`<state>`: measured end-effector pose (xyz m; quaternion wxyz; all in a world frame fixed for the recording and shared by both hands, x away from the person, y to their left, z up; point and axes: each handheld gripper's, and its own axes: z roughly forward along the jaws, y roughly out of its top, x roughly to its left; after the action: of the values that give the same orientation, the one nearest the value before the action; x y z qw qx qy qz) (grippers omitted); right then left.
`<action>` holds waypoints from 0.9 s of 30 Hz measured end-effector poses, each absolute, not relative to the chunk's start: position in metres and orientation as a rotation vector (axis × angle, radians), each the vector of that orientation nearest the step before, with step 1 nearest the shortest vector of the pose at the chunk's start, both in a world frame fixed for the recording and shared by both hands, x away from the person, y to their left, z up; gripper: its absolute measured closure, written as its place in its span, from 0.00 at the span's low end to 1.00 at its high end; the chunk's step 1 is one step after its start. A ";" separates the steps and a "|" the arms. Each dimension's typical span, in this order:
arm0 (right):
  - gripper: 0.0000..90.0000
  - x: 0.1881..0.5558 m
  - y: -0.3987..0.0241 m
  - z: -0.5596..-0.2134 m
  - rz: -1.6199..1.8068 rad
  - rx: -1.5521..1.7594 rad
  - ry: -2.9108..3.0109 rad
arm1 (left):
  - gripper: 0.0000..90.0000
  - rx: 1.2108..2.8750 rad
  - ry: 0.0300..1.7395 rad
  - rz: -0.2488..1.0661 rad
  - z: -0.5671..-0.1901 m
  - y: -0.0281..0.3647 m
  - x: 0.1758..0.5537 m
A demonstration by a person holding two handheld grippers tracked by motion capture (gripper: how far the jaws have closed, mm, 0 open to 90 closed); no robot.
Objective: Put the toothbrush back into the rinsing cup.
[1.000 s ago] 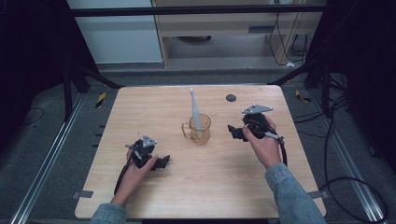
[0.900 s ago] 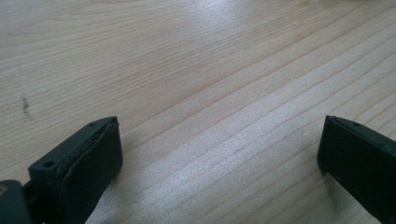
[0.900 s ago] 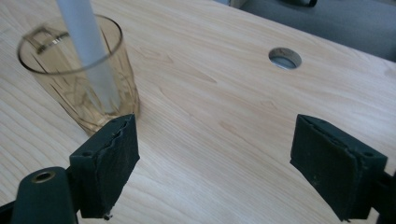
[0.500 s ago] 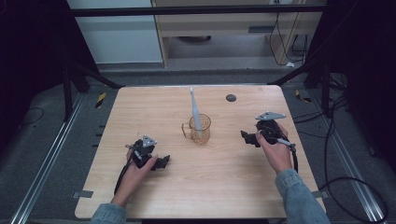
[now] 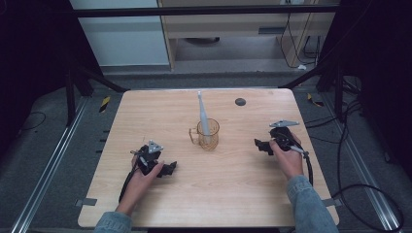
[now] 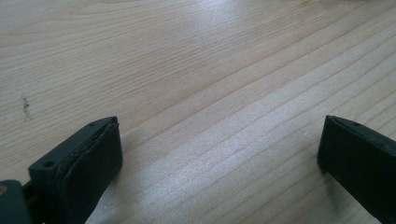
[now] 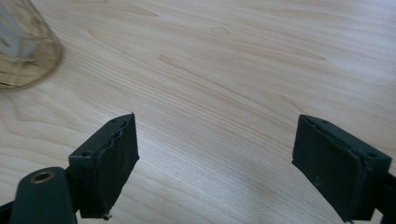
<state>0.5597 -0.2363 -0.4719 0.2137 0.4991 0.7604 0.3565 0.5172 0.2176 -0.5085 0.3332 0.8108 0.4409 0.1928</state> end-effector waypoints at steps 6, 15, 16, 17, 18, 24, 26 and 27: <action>0.12 0.567 -0.245 -0.483 0.925 1.442 2.080 | 0.00 2.122 1.149 0.504 -0.508 0.218 0.517; 0.10 0.578 -0.252 -0.497 0.902 1.516 1.983 | 0.00 2.117 1.151 0.504 -0.508 0.218 0.517; 0.10 0.578 -0.252 -0.498 0.909 1.523 1.975 | 0.00 2.117 1.151 0.504 -0.508 0.218 0.517; 0.09 0.579 -0.252 -0.499 0.913 1.525 1.965 | 0.00 2.117 1.151 0.504 -0.508 0.218 0.517; 0.09 0.580 -0.251 -0.500 0.913 1.524 1.958 | 0.00 2.117 1.151 0.503 -0.508 0.218 0.517; 0.09 0.584 -0.252 -0.506 0.926 1.551 1.942 | 0.00 2.117 1.151 0.503 -0.508 0.218 0.517; 0.09 0.585 -0.251 -0.509 0.898 1.536 1.953 | 0.00 2.121 1.150 0.503 -0.508 0.218 0.517; 0.08 0.586 -0.251 -0.510 0.871 1.531 1.974 | 0.00 2.121 1.150 0.503 -0.508 0.218 0.517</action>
<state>0.5857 -0.2507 -0.5102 0.2457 0.5609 0.7233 0.3191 0.5172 0.2178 -0.5083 0.3321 0.8118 0.4400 0.1927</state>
